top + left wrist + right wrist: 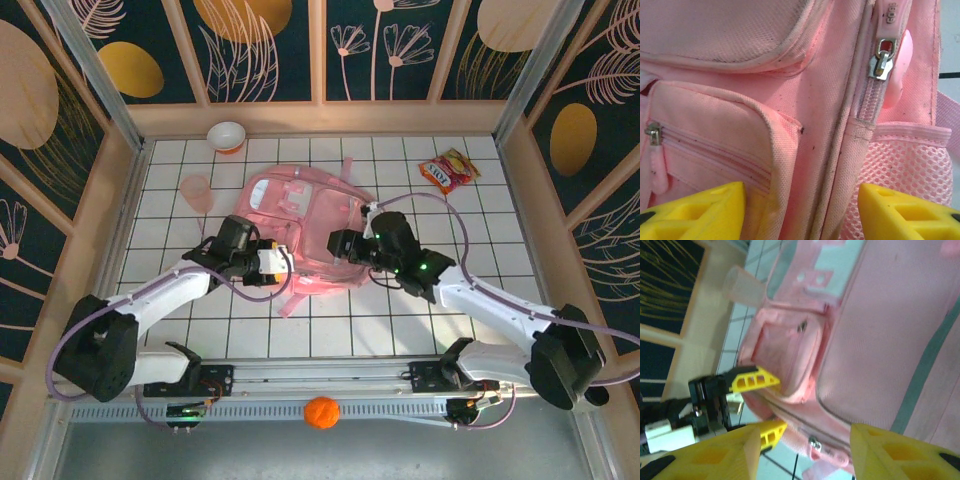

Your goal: Pack the student bag

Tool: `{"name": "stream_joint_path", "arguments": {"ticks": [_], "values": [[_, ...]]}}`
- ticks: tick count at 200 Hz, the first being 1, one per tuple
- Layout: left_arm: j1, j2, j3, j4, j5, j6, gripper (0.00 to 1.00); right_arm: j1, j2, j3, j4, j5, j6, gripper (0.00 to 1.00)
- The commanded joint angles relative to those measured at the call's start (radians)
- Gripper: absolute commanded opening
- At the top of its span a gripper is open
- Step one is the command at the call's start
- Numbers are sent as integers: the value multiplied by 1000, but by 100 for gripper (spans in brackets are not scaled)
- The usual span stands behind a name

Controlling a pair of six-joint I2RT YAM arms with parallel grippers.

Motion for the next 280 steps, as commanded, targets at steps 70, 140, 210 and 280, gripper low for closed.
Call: {"name": "stream_joint_path", "arguments": {"ticks": [70,140,210,280], "values": [[2,36,-10,-8,54,61,19,27,116,-39,10,-185,332,46],[1,39,13,-25,67,44,17,48,208,3,-63,-174,305,46],[1,39,33,-26,86,33,17,66,329,76,-16,-173,229,42],[2,39,34,-28,97,29,16,63,348,129,17,-147,166,34]]}}
